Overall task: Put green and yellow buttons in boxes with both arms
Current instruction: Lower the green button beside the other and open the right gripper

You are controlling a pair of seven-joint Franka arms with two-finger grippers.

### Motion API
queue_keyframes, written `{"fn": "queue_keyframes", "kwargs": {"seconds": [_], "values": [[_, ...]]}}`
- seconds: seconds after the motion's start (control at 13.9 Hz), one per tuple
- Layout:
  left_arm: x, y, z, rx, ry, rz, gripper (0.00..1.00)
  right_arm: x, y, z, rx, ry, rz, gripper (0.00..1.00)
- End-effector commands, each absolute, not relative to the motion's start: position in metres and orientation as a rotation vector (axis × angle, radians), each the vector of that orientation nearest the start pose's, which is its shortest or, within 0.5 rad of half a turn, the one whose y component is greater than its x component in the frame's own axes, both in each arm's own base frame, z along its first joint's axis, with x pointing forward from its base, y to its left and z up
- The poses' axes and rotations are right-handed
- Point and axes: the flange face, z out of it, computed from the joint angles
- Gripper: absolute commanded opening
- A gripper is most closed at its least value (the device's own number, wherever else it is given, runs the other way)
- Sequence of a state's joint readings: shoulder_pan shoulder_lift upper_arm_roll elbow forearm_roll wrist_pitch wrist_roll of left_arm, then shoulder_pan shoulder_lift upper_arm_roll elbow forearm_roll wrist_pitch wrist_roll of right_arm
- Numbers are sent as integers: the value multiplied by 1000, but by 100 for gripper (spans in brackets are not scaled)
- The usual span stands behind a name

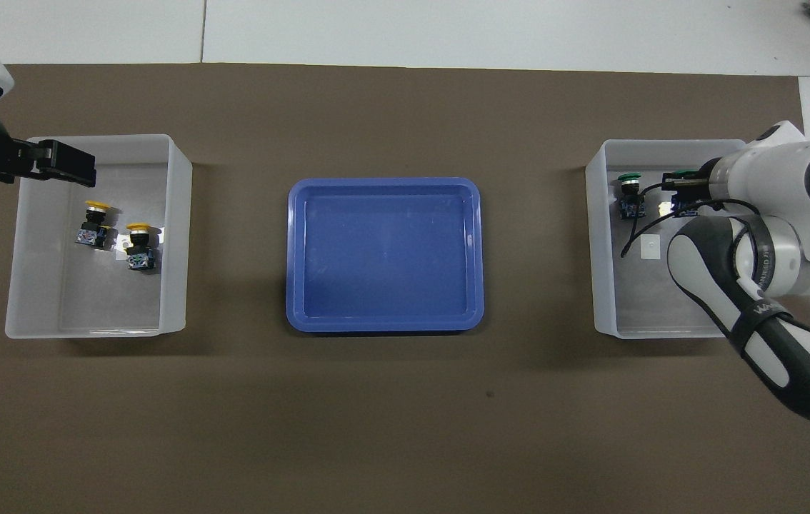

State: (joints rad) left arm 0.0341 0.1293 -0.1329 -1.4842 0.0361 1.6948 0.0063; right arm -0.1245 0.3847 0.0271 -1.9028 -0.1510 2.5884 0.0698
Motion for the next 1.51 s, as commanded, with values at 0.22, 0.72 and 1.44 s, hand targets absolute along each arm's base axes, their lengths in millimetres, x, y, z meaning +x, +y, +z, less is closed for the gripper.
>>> {"fn": "queue_keyframes", "kwargs": {"seconds": [0.22,0.72,1.44], "values": [[594,-54,606,-3103,184,-149,100,664,-55,307,-3164,48,-538,95],[593,-48,605,-3105,152,-130,100,641,-30,383,-3175,50,-468,100],[593,-48,605,-3105,155,-130,100,564,31,513,-3169,195,-155,100]]}}
